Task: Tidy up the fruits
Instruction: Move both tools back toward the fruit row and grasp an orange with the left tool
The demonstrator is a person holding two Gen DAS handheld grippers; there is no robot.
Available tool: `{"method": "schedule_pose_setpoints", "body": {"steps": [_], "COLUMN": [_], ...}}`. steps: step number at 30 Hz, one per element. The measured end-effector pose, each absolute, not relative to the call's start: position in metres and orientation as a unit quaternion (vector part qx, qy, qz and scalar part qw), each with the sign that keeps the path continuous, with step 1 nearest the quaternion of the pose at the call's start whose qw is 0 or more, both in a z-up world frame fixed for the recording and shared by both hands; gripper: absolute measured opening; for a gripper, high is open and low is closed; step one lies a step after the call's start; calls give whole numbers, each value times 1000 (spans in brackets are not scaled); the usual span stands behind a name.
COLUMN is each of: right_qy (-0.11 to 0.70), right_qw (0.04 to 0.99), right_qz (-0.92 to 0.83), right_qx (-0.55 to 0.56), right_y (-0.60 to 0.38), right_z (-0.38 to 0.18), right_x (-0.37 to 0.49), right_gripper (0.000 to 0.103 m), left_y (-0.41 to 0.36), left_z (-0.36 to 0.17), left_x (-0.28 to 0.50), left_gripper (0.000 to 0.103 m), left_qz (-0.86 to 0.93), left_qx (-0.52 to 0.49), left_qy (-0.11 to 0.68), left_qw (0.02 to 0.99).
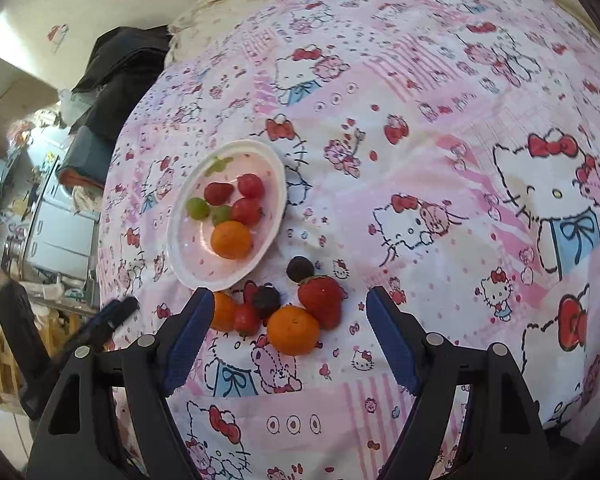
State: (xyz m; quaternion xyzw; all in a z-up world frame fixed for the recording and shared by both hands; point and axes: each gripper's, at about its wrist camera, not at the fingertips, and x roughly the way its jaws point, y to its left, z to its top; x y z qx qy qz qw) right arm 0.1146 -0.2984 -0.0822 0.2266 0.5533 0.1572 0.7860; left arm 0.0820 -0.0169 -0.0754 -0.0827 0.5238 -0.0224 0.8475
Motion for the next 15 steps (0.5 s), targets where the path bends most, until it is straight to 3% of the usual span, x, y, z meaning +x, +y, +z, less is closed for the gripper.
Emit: {"method": "schedule_pose_setpoints", "body": {"steps": [7, 15], "right_qy": [558, 563], "right_qw": [783, 780], "right_qz": [152, 149], "right_qx": [229, 230], "right_y": [-299, -299], "right_z": [-87, -92], "right_x": [119, 124], "right_gripper": [81, 81], "left_y": [-59, -55], "left_z": [-118, -132], "left_x": [90, 111], "left_gripper": [72, 69], "left_qz": [-72, -79], "left_qx": [-23, -70], "left_qy": [579, 581], "left_qw": [812, 807]}}
